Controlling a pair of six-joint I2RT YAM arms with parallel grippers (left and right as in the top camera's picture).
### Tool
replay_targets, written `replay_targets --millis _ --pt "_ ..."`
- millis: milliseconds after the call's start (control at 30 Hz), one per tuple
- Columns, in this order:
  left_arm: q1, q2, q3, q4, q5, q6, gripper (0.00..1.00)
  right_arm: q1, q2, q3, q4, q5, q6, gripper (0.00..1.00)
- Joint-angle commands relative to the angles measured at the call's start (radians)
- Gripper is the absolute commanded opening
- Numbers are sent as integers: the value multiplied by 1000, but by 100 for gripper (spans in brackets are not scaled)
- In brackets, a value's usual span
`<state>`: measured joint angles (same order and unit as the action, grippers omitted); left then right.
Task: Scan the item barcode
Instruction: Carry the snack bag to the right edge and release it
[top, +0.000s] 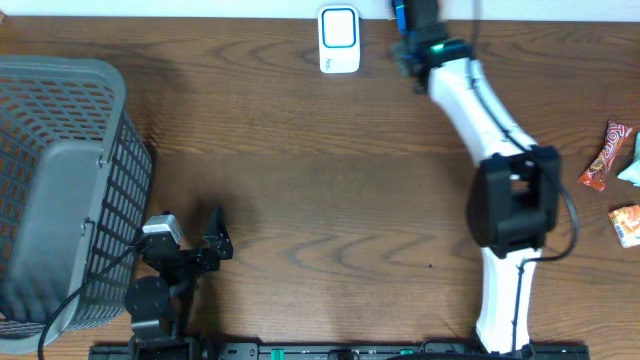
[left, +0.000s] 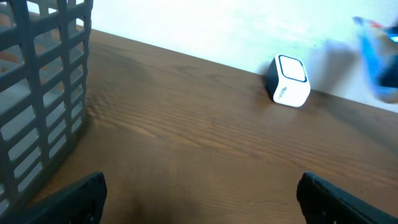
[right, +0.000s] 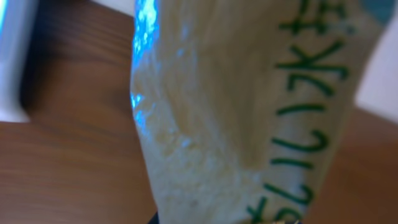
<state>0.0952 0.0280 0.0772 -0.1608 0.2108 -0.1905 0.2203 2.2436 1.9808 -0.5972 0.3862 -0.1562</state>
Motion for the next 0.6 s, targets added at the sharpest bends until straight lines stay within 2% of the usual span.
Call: replay_targets --millis 0,100,267,567 --pt "-3 -3 -23 -11 6 -9 98 -126 -42 14 -103 107 170 1" --pt "-3 -3 -23 -11 6 -9 98 -231 -28 6 -175 42 193 1" --pt "-3 -3 -23 -11 6 -9 98 -394 -5 -46 -172 -117 193 1" --pt "-3 -3 -23 -11 6 -9 98 -580 37 -184 -58 -134 193 2"
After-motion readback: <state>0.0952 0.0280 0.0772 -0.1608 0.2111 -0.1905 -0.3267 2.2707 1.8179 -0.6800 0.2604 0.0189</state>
